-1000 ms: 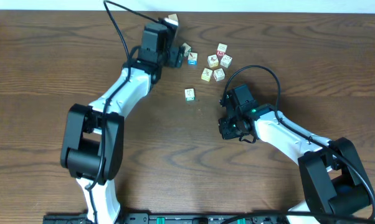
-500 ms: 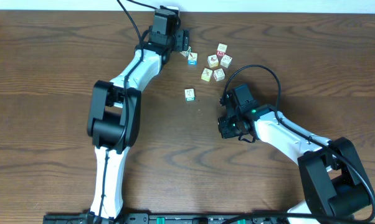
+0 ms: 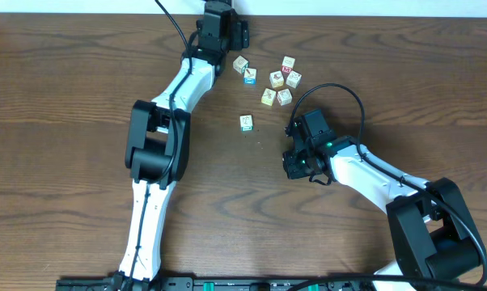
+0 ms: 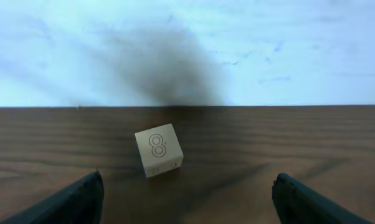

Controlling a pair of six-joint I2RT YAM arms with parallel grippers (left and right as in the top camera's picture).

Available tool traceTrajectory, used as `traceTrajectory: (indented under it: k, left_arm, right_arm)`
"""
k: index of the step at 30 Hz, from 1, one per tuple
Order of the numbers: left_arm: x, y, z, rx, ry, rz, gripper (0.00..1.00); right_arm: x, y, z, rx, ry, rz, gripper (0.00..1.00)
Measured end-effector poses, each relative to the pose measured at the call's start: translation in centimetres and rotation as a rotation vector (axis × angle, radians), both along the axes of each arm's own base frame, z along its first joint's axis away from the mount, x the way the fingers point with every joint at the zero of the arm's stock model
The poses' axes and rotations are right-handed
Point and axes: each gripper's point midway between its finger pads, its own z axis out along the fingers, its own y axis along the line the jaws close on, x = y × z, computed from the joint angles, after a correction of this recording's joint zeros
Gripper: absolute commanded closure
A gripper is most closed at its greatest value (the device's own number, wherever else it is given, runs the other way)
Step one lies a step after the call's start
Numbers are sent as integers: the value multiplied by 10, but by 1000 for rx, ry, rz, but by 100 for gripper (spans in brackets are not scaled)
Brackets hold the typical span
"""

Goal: Lift 3 blocks

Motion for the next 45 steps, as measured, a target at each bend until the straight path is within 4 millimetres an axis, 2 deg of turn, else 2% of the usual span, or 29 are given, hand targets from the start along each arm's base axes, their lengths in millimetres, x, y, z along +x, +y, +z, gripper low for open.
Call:
traceTrajectory:
  k: [4, 5, 10, 11, 14, 16, 22, 25, 28, 30, 32, 33, 34, 37, 45]
  left_arm:
    - [4, 1, -17, 2, 15, 13, 13]
    - [4, 1, -28, 6, 26, 15, 13]
    - [5, 2, -55, 14, 41, 22, 13]
    - [6, 2, -55, 14, 32, 25, 13]
    - [12, 3, -47, 7, -9, 38, 23]
    - [14, 4, -43, 1, -24, 47, 26]
    - [17, 5, -41, -7, -45, 61, 26]
    - [17, 6, -50, -5, -36, 66, 25]
    - [15, 7, -64, -1, -17, 71, 19]
    - [16, 7, -65, -1, -24, 73, 19]
    - [18, 8, -63, -4, -34, 74, 30]
    - [18, 7, -62, -5, -38, 74, 41]
    - [18, 7, -62, -4, -40, 73, 47]
    - [18, 7, -62, -3, -39, 72, 62]
    - [17, 8, -63, -3, -32, 75, 68]
  right_arm:
    - [1, 1, 0, 2, -5, 0, 82]
    - [1, 1, 0, 2, -5, 0, 82]
    - [2, 1, 0, 3, -7, 0, 82]
    - [2, 1, 0, 3, -7, 0, 82]
    - [3, 1, 0, 6, -12, 0, 82]
    - [3, 2, 0, 7, -12, 0, 82]
    - [3, 2, 0, 8, -12, 1, 82]
    - [3, 2, 0, 9, -11, 1, 82]
    - [3, 2, 0, 9, -11, 1, 82]
    - [3, 2, 0, 9, -12, 1, 82]
    - [3, 2, 0, 9, -12, 1, 82]
    - [3, 2, 0, 10, -12, 1, 82]
    - [3, 2, 0, 9, -12, 1, 82]
    - [3, 2, 0, 10, -12, 1, 83]
    - [4, 3, 0, 11, -15, 1, 83]
